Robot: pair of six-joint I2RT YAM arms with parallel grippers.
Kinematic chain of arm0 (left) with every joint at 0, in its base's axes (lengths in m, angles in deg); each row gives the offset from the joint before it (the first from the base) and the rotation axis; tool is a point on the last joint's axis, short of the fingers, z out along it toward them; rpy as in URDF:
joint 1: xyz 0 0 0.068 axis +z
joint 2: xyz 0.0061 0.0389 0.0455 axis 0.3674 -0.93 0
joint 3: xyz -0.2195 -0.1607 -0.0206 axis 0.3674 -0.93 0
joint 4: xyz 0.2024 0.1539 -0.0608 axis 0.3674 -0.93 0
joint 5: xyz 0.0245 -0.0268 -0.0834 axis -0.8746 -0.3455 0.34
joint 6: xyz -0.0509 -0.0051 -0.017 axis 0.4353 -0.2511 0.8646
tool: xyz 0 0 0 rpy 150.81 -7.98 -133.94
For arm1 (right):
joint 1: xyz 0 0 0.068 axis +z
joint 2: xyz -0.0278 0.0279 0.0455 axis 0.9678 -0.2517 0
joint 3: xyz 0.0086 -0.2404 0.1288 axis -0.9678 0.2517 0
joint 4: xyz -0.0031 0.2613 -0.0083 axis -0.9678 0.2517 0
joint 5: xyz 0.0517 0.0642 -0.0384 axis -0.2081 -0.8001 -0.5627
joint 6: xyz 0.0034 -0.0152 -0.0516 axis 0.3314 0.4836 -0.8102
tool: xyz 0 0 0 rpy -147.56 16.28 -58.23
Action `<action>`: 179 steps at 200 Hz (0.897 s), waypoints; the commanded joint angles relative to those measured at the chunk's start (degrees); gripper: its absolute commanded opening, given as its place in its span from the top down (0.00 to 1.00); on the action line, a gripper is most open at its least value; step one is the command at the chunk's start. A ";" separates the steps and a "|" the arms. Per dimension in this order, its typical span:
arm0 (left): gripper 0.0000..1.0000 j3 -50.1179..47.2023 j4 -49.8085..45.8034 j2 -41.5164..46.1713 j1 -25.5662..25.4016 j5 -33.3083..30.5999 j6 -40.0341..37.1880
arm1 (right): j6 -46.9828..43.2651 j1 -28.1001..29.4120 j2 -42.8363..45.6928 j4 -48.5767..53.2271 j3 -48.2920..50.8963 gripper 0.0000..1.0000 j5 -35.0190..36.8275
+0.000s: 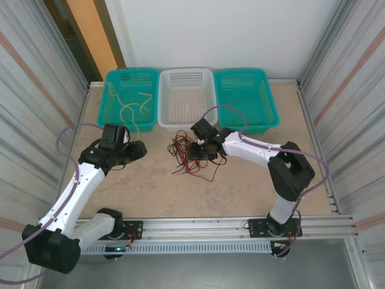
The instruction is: Untangle the cables
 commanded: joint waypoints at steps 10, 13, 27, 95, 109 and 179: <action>0.46 1.41 3.48 2.70 -4.91 -0.18 2.11 | -0.66 0.36 -5.79 4.05 -5.42 0.62 3.04; 0.46 1.36 3.89 2.77 -5.43 0.03 2.26 | -0.71 0.36 -6.12 4.23 -5.78 0.66 3.34; 0.46 1.25 5.39 2.68 -7.38 0.71 3.24 | -0.93 0.40 -7.20 5.21 -6.66 0.82 4.66; 0.43 -0.18 13.11 -1.81 -15.19 2.26 6.33 | -2.72 6.94 8.83 11.87 -2.04 1.00 15.82; 0.41 -0.41 16.85 -3.10 -17.78 2.70 6.27 | -3.77 7.91 12.82 12.10 -1.14 1.00 17.12; 0.40 0.97 24.62 -16.10 -23.57 4.46 8.46 | -4.62 7.05 16.56 11.93 -3.23 0.71 14.95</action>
